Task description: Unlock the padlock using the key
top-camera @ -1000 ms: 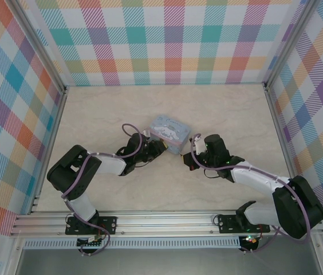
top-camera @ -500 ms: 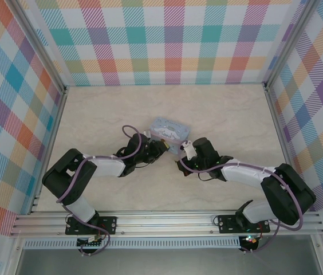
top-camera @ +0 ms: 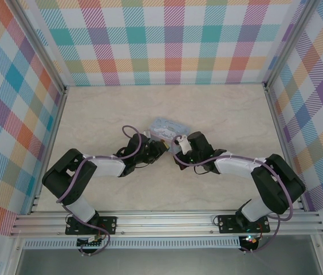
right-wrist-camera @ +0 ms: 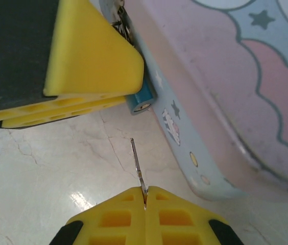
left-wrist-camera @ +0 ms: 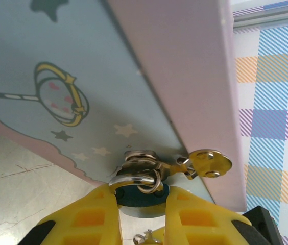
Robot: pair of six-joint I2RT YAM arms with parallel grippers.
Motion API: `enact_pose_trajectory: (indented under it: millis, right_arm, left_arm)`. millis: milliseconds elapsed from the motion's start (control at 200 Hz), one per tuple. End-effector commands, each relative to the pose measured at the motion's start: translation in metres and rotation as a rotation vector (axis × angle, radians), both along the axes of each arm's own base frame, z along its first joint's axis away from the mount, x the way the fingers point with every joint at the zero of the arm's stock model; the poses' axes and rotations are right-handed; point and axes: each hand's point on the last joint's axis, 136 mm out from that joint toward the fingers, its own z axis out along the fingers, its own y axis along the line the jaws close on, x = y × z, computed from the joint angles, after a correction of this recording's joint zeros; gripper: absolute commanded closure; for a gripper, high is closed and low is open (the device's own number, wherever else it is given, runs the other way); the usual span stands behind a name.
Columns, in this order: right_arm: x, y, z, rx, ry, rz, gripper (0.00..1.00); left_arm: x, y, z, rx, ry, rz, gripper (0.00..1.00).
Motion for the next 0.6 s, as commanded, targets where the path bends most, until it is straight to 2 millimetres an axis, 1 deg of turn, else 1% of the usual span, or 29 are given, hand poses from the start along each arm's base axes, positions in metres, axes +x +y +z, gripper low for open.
enact_pose_trajectory:
  millis: [0,155,595]
  right_arm:
    - [0.0076,0.006,0.0054,-0.008,-0.031,0.013,0.96]
    - [0.0125,0.0082,0.0066,-0.011,-0.038,0.007,0.96]
    - [0.0169,0.0137,0.0125,-0.002,-0.07,0.033,0.96]
  left_arm:
    - [-0.0037,-0.0069,0.0146,-0.031,-0.02,-0.013,0.86]
    - [-0.0042,-0.0068,0.0133,-0.028,-0.018,-0.013,0.87]
    - [-0.0066,-0.006,0.0109,-0.026,-0.013,-0.014,0.88]
